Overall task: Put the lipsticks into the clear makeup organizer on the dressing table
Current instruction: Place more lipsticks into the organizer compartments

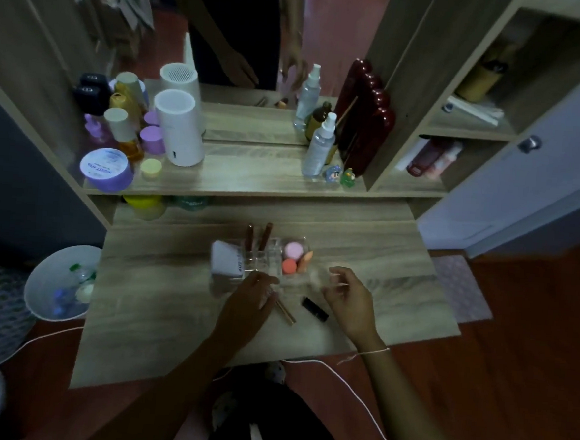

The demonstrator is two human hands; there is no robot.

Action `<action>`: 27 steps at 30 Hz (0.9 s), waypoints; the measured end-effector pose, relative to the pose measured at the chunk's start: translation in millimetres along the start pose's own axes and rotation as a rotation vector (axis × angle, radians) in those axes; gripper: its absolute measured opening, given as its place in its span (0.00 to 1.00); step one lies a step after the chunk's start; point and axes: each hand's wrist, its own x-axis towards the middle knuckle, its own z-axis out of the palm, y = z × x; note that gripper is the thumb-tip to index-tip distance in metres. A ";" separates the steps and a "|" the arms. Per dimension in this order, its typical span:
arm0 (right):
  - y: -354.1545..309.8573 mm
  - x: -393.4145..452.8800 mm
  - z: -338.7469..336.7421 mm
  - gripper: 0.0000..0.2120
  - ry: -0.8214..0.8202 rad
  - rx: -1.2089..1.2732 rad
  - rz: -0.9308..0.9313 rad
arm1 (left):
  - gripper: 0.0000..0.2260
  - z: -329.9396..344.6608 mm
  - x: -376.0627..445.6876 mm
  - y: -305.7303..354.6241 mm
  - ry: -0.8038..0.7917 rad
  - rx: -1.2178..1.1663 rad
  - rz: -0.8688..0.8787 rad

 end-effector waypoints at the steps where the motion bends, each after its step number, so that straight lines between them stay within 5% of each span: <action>1: 6.4 -3.3 -3.6 0.16 0.013 -0.014 0.030 | 0.09 5.7 -2.1 2.3 -0.021 -0.005 -0.010; 12: 53.7 -16.1 -27.1 0.14 0.054 0.002 0.141 | 0.10 55.4 9.0 17.3 -0.159 0.022 -0.292; 21: 79.2 2.0 -12.0 0.28 -0.036 -0.166 0.224 | 0.22 70.4 12.7 22.8 -0.020 0.154 -0.614; 27: 78.0 15.8 -1.3 0.25 -0.037 -0.226 0.229 | 0.21 75.5 13.7 26.2 0.025 0.114 -0.653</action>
